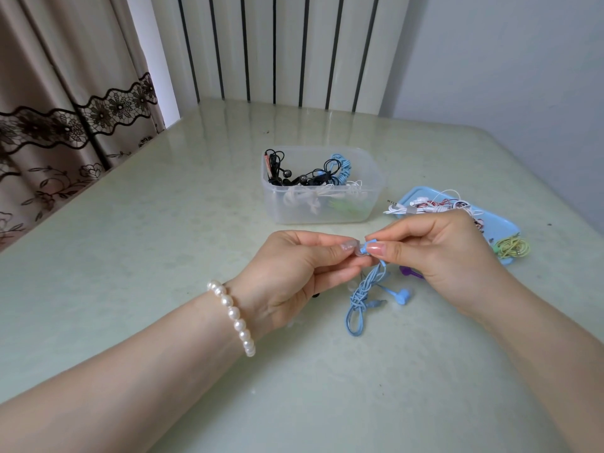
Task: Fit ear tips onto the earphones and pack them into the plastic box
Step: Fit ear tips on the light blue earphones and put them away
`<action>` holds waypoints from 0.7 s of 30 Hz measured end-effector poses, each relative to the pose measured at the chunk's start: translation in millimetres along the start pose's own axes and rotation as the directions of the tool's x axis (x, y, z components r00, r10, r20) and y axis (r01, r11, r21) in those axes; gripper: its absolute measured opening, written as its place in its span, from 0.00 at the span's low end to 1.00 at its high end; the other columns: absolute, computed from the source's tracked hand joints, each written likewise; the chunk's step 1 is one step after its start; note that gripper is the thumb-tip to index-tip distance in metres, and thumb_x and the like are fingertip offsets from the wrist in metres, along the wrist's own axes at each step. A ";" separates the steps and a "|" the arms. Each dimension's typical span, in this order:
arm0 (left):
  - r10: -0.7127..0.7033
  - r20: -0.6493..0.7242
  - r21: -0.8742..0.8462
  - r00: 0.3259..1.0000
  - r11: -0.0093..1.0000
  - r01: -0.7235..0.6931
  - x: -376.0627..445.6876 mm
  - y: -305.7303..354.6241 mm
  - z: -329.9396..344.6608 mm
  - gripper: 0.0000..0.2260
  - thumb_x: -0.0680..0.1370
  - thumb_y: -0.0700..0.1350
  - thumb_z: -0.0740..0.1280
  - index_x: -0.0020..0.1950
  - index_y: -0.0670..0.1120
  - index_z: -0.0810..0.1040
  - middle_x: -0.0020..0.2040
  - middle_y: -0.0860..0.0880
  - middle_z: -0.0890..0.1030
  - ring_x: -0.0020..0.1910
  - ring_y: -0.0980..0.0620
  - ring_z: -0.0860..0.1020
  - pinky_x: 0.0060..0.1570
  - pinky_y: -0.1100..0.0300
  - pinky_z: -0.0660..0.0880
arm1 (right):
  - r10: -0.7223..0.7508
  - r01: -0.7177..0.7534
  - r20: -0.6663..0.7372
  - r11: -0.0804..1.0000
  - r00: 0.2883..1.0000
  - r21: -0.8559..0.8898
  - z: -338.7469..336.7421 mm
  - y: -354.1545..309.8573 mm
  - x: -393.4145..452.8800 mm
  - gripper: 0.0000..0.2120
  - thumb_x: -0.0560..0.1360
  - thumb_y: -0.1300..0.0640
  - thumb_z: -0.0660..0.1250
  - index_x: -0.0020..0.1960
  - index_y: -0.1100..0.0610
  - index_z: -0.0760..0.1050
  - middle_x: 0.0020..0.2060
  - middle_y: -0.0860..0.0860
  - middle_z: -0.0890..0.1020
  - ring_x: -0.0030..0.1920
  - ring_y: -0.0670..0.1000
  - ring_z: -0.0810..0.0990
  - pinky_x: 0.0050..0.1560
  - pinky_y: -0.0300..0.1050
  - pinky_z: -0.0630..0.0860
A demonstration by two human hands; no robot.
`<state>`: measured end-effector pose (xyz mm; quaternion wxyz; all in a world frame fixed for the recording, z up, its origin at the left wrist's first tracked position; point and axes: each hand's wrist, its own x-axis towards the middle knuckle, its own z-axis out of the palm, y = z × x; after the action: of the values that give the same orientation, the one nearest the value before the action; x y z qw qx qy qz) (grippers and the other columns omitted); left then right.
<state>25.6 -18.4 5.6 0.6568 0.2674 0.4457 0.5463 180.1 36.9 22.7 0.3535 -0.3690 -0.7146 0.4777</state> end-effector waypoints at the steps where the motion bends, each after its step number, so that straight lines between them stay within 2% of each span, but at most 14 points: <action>1: -0.002 0.001 -0.002 1.000 1.000 0.002 0.0 0.0 0.1 0.06 0.74 0.32 0.64 0.48 0.32 0.78 0.41 0.40 0.84 0.39 0.49 0.84 0.41 0.63 0.80 | 0.005 -0.005 -0.008 1.000 1.000 -0.010 0.1 0.6 0.1 0.05 0.65 0.68 0.72 0.37 0.60 0.81 0.31 0.47 0.84 0.31 0.41 0.80 0.32 0.28 0.72; 10: -0.013 -0.022 -0.010 1.000 1.000 0.012 -1.0 -0.8 1.9 0.05 0.73 0.30 0.64 0.46 0.35 0.77 0.40 0.38 0.84 0.38 0.47 0.84 0.39 0.63 0.80 | 0.024 -0.025 -0.026 0.999 0.999 -0.044 -0.3 -0.1 -0.3 0.05 0.66 0.70 0.71 0.37 0.61 0.81 0.26 0.45 0.82 0.26 0.40 0.78 0.30 0.26 0.70; 14: -0.016 -0.034 -0.011 0.999 1.000 0.016 -0.4 -1.1 1.3 0.05 0.73 0.30 0.64 0.46 0.34 0.78 0.40 0.38 0.84 0.37 0.47 0.84 0.42 0.60 0.80 | 0.028 -0.030 -0.026 0.998 0.999 -0.056 1.1 -0.4 -0.9 0.05 0.66 0.71 0.71 0.41 0.65 0.81 0.23 0.44 0.80 0.22 0.39 0.75 0.27 0.25 0.67; 21: -0.005 -0.039 -0.004 0.999 1.000 0.005 -2.2 0.3 1.8 0.05 0.73 0.30 0.64 0.45 0.35 0.79 0.40 0.38 0.84 0.38 0.46 0.84 0.41 0.61 0.81 | 0.030 -0.033 -0.052 0.997 0.998 -0.069 3.6 -1.3 -1.4 0.06 0.67 0.70 0.71 0.37 0.60 0.81 0.23 0.42 0.80 0.23 0.37 0.75 0.28 0.25 0.67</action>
<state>27.0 -20.2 7.4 0.6501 0.2543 0.4580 0.5504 177.4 33.8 22.7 0.3511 -0.4043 -0.7156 0.4485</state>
